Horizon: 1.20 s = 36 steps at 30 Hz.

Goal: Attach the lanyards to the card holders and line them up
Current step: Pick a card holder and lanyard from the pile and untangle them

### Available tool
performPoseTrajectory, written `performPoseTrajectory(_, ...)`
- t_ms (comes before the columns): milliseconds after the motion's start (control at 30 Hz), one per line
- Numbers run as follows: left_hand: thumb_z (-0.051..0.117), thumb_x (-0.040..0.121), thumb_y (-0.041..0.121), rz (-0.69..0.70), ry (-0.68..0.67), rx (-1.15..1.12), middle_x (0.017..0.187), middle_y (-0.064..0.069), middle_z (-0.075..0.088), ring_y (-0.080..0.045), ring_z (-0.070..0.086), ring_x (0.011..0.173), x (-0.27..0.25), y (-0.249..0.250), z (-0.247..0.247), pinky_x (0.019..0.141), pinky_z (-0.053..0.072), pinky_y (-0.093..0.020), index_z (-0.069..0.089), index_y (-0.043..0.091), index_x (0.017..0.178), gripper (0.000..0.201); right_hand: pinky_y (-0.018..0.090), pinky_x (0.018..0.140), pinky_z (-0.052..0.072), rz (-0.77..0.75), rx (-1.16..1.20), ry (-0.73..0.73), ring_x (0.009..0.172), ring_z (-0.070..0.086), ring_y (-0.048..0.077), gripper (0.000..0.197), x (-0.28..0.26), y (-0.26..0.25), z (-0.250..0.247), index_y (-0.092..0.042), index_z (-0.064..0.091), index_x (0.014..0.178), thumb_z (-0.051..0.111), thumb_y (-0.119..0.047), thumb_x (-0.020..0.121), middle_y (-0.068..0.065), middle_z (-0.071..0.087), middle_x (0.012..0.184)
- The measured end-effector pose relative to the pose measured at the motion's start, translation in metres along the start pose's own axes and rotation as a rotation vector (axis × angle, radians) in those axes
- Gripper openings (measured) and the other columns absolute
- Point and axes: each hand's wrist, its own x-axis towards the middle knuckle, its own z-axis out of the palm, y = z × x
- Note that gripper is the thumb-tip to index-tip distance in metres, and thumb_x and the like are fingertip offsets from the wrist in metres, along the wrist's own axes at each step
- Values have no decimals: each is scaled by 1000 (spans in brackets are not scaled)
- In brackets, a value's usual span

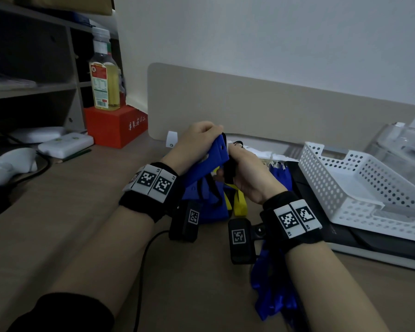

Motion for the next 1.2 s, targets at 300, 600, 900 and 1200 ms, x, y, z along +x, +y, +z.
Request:
performPoseTrajectory(300,45,96,19,-197,-88,-280,40,4,34,-9,31,27,-5,16,-5,32,25,-13,37,13,62,36,18,40,30,45,-46,33,56,64,12,33,-3,3,3,-10,48,120,27,-32,105,2,61,110)
performPoseTrajectory(600,35,99,28,-282,-284,-458,52,1,33,-8,24,26,-9,24,-8,37,11,-23,46,13,69,35,13,34,19,143,58,-43,42,35,6,25,-5,3,4,-13,53,90,34,-25,102,0,59,68)
performPoseTrajectory(900,34,98,24,-359,-112,-385,39,5,37,-9,27,25,-4,18,-8,31,20,-12,39,16,64,36,17,37,37,131,68,-10,47,37,8,33,-5,-4,-9,-16,57,104,37,-42,101,-8,41,50)
performPoseTrajectory(1200,38,97,23,-377,50,-292,44,2,36,-9,33,24,-3,12,-4,33,24,-8,37,15,63,35,12,46,44,70,-98,-153,52,54,4,20,-10,-7,-30,-11,60,83,48,-17,98,-3,60,66)
